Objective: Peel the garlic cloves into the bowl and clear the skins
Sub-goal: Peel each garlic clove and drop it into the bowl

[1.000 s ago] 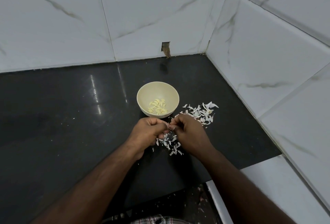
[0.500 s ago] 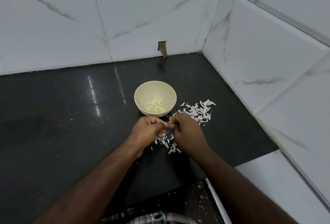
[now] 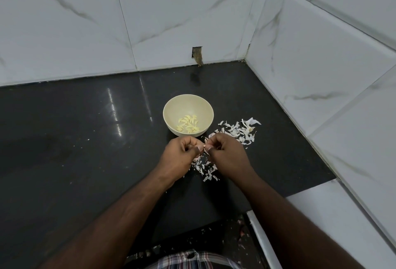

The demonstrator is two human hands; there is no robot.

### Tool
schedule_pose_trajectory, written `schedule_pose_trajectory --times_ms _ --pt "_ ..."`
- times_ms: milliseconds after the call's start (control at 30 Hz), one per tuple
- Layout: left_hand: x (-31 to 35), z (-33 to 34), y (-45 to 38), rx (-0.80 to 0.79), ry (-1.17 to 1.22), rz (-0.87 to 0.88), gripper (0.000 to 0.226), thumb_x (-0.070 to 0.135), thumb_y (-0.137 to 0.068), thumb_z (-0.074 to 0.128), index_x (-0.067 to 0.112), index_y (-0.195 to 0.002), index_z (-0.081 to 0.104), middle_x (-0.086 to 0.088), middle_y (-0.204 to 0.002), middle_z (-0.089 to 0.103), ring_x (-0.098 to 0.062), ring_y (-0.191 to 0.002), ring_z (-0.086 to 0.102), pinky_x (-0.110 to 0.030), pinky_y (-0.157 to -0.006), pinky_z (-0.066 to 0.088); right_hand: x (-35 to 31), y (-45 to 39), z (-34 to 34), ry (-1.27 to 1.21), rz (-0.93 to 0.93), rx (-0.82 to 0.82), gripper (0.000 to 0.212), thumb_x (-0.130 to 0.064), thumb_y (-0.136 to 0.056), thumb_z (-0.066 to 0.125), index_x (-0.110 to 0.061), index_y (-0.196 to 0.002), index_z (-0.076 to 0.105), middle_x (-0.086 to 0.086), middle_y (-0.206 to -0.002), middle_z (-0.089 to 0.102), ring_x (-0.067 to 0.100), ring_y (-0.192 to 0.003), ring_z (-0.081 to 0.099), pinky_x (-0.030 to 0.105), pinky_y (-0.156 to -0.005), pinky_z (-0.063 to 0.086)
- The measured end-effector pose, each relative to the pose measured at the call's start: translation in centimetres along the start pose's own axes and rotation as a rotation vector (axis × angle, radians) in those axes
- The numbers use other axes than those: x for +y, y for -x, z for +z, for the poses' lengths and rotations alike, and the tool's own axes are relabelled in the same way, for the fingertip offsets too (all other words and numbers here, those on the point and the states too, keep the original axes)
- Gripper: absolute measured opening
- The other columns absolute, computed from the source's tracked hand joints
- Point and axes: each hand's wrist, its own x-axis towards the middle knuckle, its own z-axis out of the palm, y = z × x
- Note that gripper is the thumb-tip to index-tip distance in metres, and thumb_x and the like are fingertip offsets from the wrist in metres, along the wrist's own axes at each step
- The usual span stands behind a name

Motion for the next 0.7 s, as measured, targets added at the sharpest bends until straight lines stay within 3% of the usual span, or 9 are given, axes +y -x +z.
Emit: schedule_pose_trajectory --times_ms 100,267,600,700 --pt "0.3 0.0 0.1 0.021 -0.029 0.032 0.012 0.015 -0.093 0.068 0.019 -0.085 0.075 -0.013 -0.084 0.073 -0.011 -0.071 0.061 -0.030 -0.070 0.050 -0.1 0.1 -0.3 -0.234 0.145 -0.079 0.018 -0.013 -0.090 0.063 -0.020 -0.074 0.062 -0.003 -0.062 0.065 0.015 -0.062 0.065 0.037 -0.066 0.054" --pt "0.7 -0.2 0.4 -0.029 -0.019 0.087 0.009 0.013 -0.093 0.069 0.018 -0.091 0.075 -0.004 -0.087 0.076 -0.007 -0.079 0.065 -0.030 -0.079 0.054 -0.5 0.5 -1.2 -0.580 0.325 -0.259 0.021 0.005 -0.091 0.053 -0.011 -0.080 0.060 0.004 -0.066 0.061 0.017 -0.059 0.063 0.025 -0.052 0.045" --pt "0.7 -0.5 0.6 -0.043 0.032 0.106 0.008 0.017 -0.087 0.076 0.024 -0.091 0.079 -0.013 -0.085 0.072 -0.019 -0.079 0.065 -0.045 -0.080 0.057 -0.5 0.6 -0.8 -0.373 0.185 -0.188 0.018 -0.006 -0.097 0.054 -0.008 -0.081 0.063 0.008 -0.065 0.062 0.026 -0.068 0.059 0.029 -0.055 0.044" --pt "0.8 -0.4 0.7 0.008 0.005 0.073 0.005 0.021 -0.085 0.075 0.024 -0.082 0.077 -0.008 -0.073 0.068 -0.015 -0.067 0.059 -0.040 -0.065 0.051 -0.3 0.6 -0.4 -0.311 0.152 -0.158 0.021 -0.010 -0.096 0.055 -0.010 -0.077 0.063 0.004 -0.062 0.062 0.023 -0.064 0.058 0.035 -0.059 0.044"
